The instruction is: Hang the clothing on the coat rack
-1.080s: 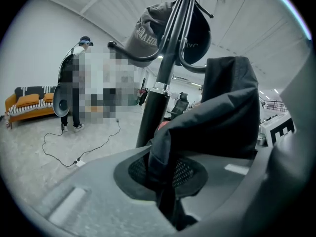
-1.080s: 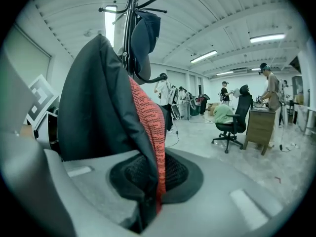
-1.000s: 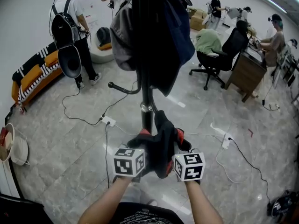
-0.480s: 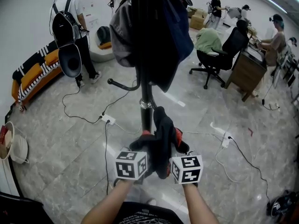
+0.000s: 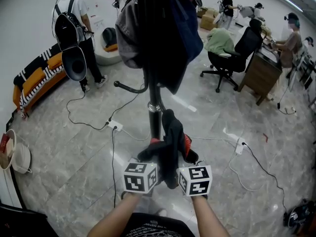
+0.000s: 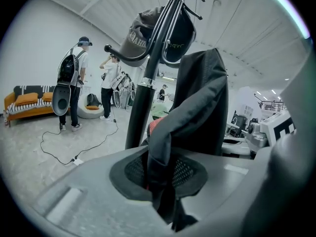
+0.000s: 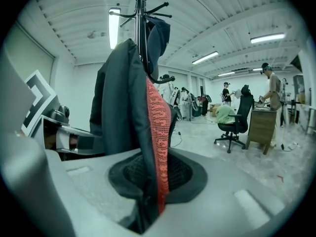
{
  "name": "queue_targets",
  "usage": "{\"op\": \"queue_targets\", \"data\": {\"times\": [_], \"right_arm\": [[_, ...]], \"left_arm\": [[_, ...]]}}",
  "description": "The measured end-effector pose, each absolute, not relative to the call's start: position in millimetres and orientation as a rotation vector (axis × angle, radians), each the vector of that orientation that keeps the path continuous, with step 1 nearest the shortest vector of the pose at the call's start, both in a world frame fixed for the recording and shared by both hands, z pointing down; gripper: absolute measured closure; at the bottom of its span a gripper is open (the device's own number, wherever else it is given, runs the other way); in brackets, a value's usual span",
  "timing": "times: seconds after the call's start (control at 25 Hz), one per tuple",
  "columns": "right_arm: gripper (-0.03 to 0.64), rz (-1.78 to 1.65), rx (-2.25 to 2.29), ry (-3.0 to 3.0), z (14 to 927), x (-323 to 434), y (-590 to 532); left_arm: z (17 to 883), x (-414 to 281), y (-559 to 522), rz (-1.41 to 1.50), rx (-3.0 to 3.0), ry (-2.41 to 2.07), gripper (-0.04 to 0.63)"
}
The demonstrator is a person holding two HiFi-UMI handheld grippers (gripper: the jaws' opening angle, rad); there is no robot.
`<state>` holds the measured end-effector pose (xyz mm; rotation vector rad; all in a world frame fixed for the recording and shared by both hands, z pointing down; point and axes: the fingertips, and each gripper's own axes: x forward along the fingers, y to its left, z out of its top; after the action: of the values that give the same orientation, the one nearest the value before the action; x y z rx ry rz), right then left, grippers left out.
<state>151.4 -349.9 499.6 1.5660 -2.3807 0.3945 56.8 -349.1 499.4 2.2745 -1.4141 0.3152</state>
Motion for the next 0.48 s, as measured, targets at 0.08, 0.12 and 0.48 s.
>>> {"op": "queue_targets", "data": {"times": [0.08, 0.12, 0.48], "right_arm": [[0.568, 0.396, 1.565, -2.379, 499, 151, -348], [0.565, 0.397, 1.565, -2.378, 500, 151, -346], [0.537, 0.396, 1.565, -2.371, 497, 149, -331]], "left_arm": [[499, 58, -347, 0.318, 2.276, -1.420, 0.563], [500, 58, -345, 0.318, 2.276, -1.424, 0.558], [499, 55, -331, 0.311, 2.262, -1.453, 0.492]]}}
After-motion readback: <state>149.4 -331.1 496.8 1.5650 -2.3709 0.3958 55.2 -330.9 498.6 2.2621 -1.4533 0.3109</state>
